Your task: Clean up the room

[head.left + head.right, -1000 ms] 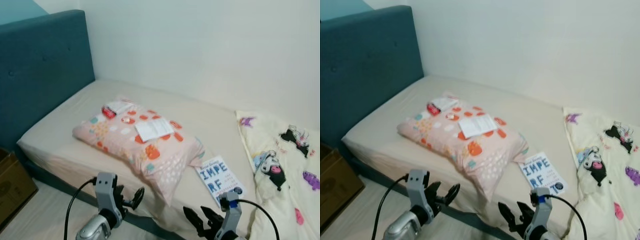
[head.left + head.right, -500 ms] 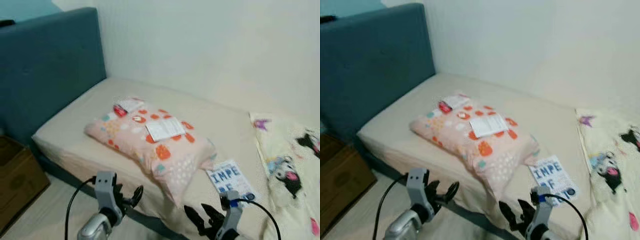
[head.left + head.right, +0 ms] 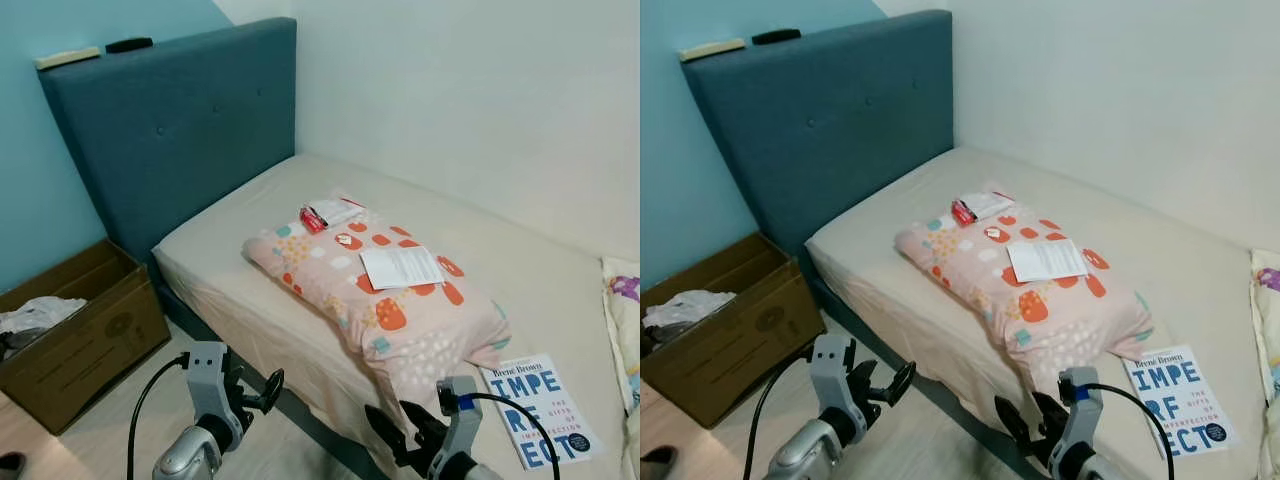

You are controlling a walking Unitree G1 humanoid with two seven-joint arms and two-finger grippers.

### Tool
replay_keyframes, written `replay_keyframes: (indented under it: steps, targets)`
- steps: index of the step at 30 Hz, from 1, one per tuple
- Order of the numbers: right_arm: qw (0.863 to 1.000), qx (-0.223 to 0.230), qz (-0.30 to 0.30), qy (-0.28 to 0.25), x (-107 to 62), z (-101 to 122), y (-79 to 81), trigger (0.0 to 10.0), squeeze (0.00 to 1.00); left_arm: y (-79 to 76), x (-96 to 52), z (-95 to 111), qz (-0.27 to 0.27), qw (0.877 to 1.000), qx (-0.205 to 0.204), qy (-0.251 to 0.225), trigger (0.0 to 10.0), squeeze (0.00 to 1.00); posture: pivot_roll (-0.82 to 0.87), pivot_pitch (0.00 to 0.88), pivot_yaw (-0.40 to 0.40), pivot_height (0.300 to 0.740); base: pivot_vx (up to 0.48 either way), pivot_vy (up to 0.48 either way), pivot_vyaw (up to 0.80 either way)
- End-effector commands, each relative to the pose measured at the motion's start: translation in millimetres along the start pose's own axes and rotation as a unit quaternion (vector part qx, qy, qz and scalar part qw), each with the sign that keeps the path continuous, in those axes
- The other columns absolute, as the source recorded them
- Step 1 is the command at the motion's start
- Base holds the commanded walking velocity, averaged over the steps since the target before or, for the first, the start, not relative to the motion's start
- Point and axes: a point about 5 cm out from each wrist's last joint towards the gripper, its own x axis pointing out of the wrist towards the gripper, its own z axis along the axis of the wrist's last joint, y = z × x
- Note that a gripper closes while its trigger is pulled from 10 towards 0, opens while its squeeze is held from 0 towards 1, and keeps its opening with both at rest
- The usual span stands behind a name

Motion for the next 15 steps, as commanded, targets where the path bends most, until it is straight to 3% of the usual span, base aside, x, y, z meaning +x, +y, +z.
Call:
replay_keyframes:
  steps: [1, 15]
  targets:
    - [1.0, -0.001, -0.008, 0.007, -2.9, -4.1, -3.0, 10.0, 0.0, -0.6, -1.8, -4.9, -0.003, 1.0, 0.003, 0.008, 10.0, 0.0, -0.02, 0.028, -0.074, 0.726, 0.262, 0.0, 0.0]
    - [1.0, -0.006, -0.007, 0.012, -4.0, -6.0, -1.4, 10.0, 0.0, -0.6, -4.2, -8.0, -0.007, 1.0, -0.001, 0.014, 10.0, 0.0, -0.02, 0.029, -0.064, 0.726, 0.282, 0.0, 0.0]
